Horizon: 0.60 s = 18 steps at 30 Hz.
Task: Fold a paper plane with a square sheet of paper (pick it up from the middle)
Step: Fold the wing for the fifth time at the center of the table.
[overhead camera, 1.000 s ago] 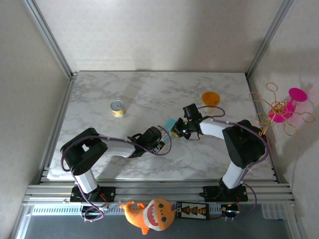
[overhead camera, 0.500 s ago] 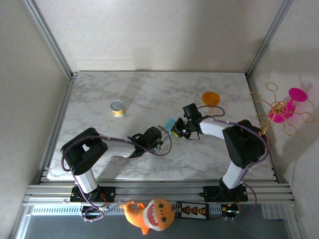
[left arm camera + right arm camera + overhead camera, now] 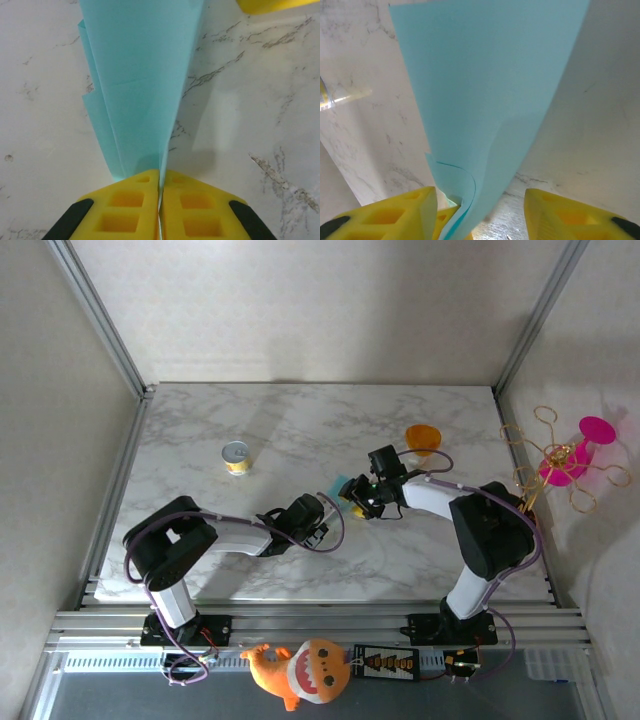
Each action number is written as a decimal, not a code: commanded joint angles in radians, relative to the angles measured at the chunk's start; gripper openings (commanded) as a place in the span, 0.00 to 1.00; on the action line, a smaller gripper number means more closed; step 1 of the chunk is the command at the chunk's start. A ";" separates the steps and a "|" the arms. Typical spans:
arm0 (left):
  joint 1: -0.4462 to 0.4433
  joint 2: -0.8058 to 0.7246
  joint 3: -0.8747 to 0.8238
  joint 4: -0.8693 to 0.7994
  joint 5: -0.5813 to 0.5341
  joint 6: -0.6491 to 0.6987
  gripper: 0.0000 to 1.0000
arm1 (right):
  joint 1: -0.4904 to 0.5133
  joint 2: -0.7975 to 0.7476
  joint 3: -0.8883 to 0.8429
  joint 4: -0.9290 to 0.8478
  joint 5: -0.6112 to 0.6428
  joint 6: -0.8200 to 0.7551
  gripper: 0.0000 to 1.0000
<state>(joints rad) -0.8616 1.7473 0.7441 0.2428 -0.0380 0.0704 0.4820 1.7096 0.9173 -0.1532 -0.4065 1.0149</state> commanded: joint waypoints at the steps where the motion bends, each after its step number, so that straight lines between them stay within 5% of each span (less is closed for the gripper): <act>1: 0.011 0.035 -0.008 -0.026 0.080 -0.029 0.09 | -0.019 -0.052 0.027 -0.040 0.047 -0.027 0.57; 18: 0.076 0.069 0.046 -0.134 0.227 -0.059 0.05 | -0.069 -0.152 -0.025 0.019 0.098 -0.097 0.68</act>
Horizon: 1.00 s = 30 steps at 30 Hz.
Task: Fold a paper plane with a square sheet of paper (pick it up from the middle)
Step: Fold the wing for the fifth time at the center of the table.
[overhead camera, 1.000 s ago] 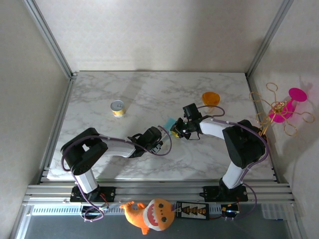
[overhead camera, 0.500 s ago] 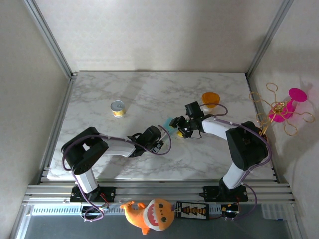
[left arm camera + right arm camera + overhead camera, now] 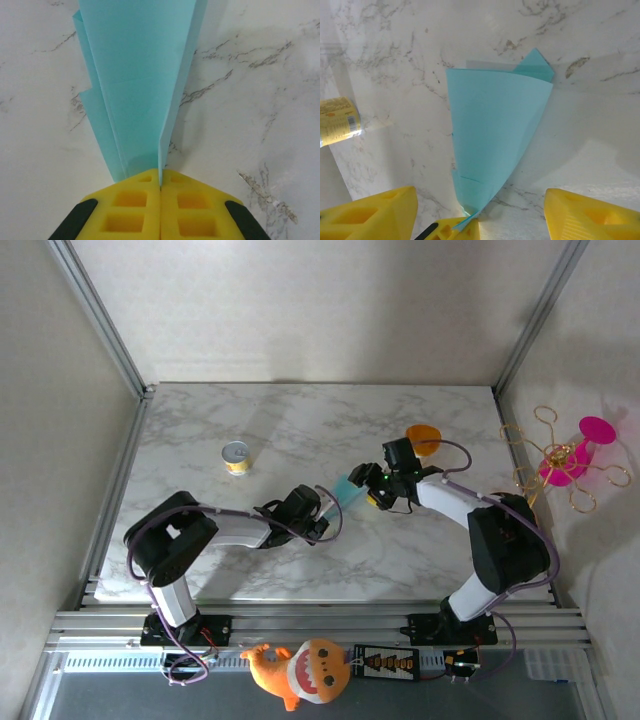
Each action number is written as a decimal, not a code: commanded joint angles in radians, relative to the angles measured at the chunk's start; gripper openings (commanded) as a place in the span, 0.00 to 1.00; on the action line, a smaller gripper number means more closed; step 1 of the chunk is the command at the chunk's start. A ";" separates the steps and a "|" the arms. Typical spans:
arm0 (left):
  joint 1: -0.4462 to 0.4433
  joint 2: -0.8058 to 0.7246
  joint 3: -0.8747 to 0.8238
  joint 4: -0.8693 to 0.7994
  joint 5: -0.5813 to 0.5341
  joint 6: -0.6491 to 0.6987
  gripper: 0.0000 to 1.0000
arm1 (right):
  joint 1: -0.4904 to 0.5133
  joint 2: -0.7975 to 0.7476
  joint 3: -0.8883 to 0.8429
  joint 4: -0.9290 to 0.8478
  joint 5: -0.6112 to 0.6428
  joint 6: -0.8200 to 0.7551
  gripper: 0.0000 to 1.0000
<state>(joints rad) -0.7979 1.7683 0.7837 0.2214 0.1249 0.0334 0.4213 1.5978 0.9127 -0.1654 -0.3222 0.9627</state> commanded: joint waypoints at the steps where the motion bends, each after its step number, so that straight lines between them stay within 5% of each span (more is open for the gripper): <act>1: 0.017 0.053 0.013 -0.122 0.074 -0.028 0.05 | -0.009 -0.049 -0.033 0.052 0.008 -0.064 0.68; 14: 0.091 0.099 0.079 -0.240 0.234 -0.177 0.04 | -0.013 -0.146 -0.269 0.354 -0.108 -0.189 0.51; 23: 0.108 0.108 0.106 -0.262 0.289 -0.269 0.03 | -0.002 -0.048 -0.310 0.558 -0.257 -0.186 0.28; 30: 0.110 0.136 0.142 -0.309 0.299 -0.291 0.03 | 0.043 0.027 -0.269 0.598 -0.259 -0.189 0.22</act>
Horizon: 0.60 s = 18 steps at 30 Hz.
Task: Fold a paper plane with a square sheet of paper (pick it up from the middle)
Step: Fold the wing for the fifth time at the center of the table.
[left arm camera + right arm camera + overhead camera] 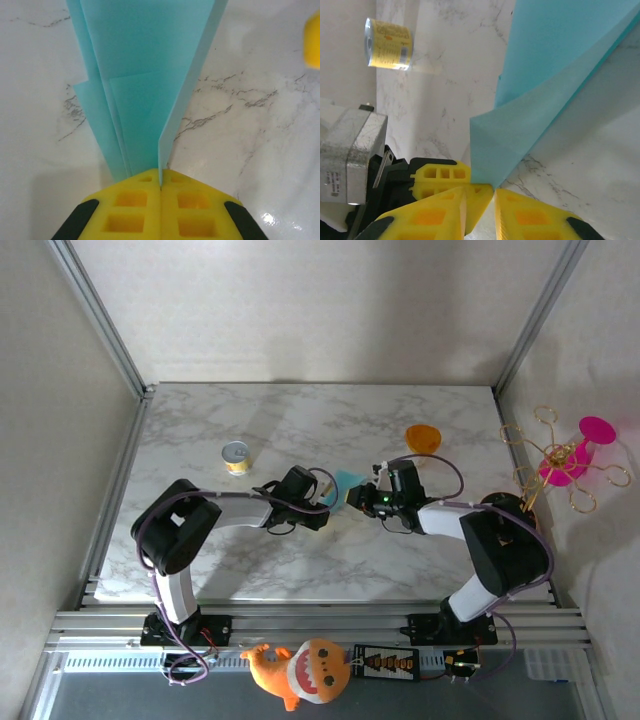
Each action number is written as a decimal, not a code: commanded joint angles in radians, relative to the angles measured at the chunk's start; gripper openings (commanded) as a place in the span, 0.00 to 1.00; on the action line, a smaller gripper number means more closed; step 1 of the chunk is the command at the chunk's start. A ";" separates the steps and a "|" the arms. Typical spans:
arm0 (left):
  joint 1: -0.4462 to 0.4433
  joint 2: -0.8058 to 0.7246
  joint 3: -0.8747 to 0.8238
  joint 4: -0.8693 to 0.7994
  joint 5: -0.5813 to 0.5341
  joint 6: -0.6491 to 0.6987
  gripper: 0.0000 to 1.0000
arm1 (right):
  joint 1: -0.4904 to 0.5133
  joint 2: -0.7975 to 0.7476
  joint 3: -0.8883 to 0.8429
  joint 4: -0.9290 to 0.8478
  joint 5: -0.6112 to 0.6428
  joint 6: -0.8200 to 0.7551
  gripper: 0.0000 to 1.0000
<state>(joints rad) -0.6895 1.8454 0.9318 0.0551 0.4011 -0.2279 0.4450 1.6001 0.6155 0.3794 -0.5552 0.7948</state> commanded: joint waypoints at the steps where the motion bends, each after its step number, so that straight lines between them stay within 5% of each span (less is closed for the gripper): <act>1: 0.002 0.064 -0.004 -0.146 0.027 -0.033 0.03 | 0.024 0.037 0.035 0.056 -0.021 -0.022 0.22; 18: 0.019 0.073 -0.051 -0.084 0.061 -0.065 0.14 | 0.054 0.228 0.156 0.090 -0.073 -0.072 0.20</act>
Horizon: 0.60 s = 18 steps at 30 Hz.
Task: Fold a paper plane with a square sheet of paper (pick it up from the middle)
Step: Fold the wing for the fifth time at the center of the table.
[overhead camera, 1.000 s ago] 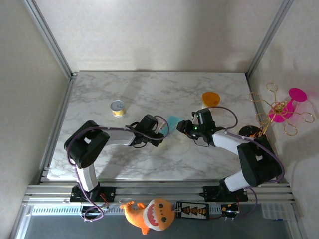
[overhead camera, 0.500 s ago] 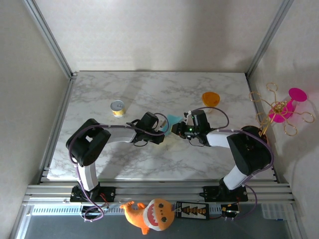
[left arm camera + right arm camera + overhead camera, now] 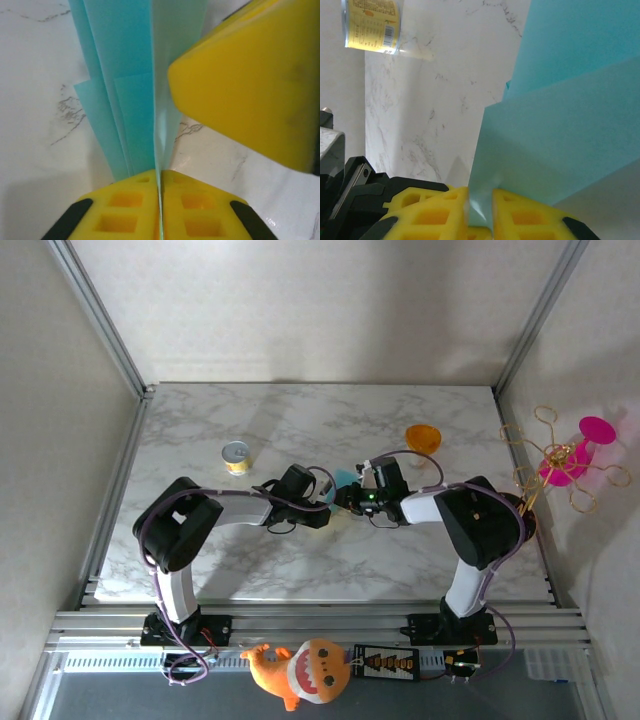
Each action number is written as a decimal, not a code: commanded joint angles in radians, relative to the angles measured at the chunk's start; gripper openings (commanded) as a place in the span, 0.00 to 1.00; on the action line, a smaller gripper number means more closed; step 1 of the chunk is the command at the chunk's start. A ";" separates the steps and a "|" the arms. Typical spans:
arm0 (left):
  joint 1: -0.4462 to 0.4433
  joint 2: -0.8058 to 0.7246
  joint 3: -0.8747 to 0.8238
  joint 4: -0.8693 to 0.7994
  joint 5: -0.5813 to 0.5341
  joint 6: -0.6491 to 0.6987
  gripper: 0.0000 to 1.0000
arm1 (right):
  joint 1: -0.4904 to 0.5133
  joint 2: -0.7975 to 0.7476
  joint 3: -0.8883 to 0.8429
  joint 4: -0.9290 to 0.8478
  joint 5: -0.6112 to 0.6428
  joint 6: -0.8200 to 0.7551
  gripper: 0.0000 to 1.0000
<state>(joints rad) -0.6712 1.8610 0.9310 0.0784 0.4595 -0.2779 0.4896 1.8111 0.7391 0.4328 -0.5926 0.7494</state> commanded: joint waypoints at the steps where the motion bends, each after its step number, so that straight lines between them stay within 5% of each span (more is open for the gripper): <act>1: 0.002 0.056 -0.050 -0.106 0.002 -0.017 0.16 | 0.011 0.020 0.036 0.038 -0.041 -0.029 0.20; 18: 0.025 0.070 -0.077 -0.087 0.004 -0.046 0.08 | 0.008 -0.049 0.026 -0.044 0.033 -0.073 0.20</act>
<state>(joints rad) -0.6525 1.8622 0.9062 0.1234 0.4908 -0.3126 0.4915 1.8095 0.7704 0.4080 -0.5980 0.7094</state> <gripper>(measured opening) 0.082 0.203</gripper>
